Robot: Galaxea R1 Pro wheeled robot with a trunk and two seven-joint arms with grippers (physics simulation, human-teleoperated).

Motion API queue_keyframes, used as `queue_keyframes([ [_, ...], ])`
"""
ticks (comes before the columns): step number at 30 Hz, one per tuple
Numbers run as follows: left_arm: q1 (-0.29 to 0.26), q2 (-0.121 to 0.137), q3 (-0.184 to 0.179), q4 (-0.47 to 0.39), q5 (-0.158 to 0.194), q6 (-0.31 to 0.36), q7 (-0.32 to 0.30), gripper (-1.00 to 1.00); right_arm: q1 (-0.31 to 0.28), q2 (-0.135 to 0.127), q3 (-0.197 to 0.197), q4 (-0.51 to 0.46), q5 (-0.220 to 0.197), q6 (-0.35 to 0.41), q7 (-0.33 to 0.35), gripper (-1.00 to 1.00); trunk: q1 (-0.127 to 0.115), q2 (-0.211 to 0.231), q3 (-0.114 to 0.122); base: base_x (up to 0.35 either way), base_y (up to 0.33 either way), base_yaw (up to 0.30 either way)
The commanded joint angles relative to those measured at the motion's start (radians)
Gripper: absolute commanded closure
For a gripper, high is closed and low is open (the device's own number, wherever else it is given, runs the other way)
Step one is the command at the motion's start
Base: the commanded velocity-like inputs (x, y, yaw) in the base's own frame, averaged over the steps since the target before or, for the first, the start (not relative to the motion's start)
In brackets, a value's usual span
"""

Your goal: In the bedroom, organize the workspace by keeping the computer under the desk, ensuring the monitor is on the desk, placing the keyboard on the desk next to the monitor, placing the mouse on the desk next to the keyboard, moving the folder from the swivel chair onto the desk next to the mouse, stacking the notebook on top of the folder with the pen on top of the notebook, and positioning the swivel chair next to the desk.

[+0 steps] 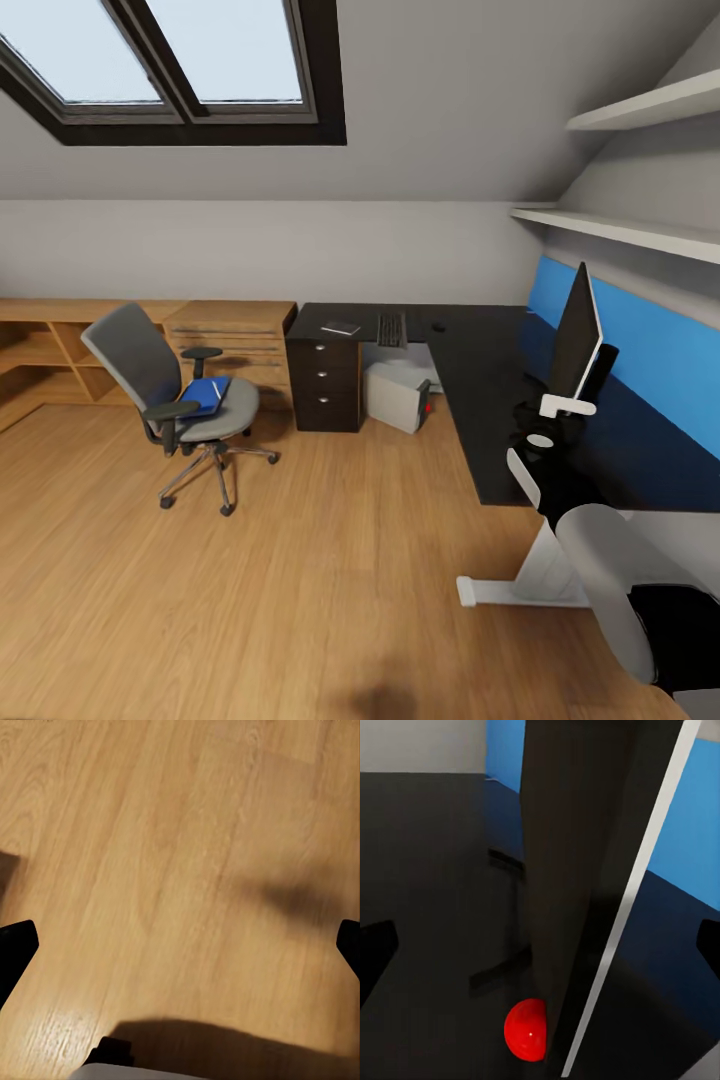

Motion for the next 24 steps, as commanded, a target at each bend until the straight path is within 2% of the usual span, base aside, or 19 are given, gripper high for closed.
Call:
queue_keyframes([
  [1,-0.001,0.001,-0.008,0.000,0.006,-0.004,0.007,-1.00,-0.001,-0.001,0.006,-0.001,-0.010,-0.001,-0.005,-1.00,0.000,-0.001,-0.001,0.031,0.000,0.000],
  [17,-0.001,0.001,-0.008,0.000,0.006,-0.004,0.007,-1.00,-0.001,-0.003,0.005,-0.001,-0.009,-0.001,-0.005,-1.00,0.000,-0.001,-0.001,0.007,-0.002,0.000],
  [24,-0.001,0.001,-0.008,0.000,0.005,-0.004,0.008,-1.00,-0.001,-0.004,0.003,-0.001,-0.009,-0.001,-0.005,-1.00,0.000,-0.001,-0.001,0.035,-0.122,0.000],
])
